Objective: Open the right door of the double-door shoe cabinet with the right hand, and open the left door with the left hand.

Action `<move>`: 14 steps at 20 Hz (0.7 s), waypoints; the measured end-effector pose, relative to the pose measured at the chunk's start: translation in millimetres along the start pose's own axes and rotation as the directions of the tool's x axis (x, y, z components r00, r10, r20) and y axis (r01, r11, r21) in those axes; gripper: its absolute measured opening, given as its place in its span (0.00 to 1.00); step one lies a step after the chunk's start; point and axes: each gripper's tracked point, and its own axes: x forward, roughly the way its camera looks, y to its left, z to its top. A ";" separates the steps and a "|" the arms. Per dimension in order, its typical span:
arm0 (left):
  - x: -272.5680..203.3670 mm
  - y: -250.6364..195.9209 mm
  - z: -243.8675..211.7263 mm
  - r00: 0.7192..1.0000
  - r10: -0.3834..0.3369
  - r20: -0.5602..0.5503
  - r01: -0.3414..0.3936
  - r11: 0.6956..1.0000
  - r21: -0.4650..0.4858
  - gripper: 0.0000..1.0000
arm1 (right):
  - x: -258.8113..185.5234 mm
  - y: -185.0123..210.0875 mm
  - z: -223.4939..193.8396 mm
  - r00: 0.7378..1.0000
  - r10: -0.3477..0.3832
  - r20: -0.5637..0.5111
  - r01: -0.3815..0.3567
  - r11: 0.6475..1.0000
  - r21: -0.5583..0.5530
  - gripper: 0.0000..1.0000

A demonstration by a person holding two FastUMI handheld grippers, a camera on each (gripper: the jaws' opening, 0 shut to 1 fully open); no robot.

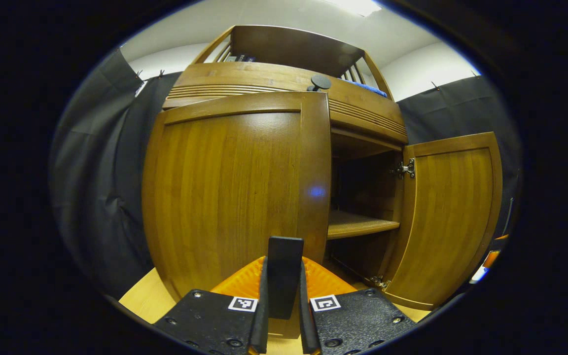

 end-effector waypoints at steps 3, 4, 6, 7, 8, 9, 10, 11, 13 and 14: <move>-21.3 8.4 1.4 1.000 0.021 -0.004 -0.021 1.000 0.017 0.26 | 5.3 2.3 6.9 1.000 0.009 0.015 -0.009 1.000 -0.004 0.92; -30.8 9.4 6.2 1.000 0.022 -0.007 -0.022 1.000 0.017 0.25 | 8.4 3.0 7.9 1.000 0.016 0.015 -0.016 1.000 -0.008 0.92; -43.1 16.0 6.5 1.000 0.016 -0.017 -0.016 1.000 0.022 0.25 | 15.7 3.1 8.9 1.000 0.022 0.011 -0.022 1.000 -0.019 0.92; -50.6 20.2 7.1 1.000 0.018 -0.018 -0.017 1.000 0.024 0.25 | 18.4 4.6 11.1 1.000 0.027 0.013 -0.027 0.999 -0.024 0.99; -57.2 25.2 7.2 0.999 0.028 -0.016 -0.028 0.999 0.025 0.25 | 19.7 6.5 12.7 0.999 0.034 0.018 -0.033 0.999 -0.026 0.96; -64.0 29.5 9.0 0.999 0.045 -0.009 -0.045 0.999 0.028 0.25 | 21.6 9.7 13.5 0.999 0.042 0.022 -0.041 0.999 -0.028 0.92; -71.2 34.6 9.6 0.998 0.065 -0.006 -0.065 0.997 0.037 0.24 | 24.0 13.8 14.0 0.998 0.051 0.024 -0.050 0.998 -0.029 0.92; -78.5 40.0 12.8 0.996 0.093 0.003 -0.093 0.995 0.046 0.25 | 25.7 17.3 13.9 0.998 0.060 0.025 -0.059 0.998 -0.030 0.92; -93.1 52.7 16.2 0.990 0.139 0.019 -0.140 0.989 0.049 0.24 | 28.5 23.7 12.0 0.997 0.081 0.021 -0.080 0.996 -0.031 0.92; -101.6 59.8 14.9 0.988 0.155 0.021 -0.156 0.987 0.049 0.22 | 29.2 27.1 10.8 0.996 0.092 0.017 -0.092 0.995 -0.031 0.92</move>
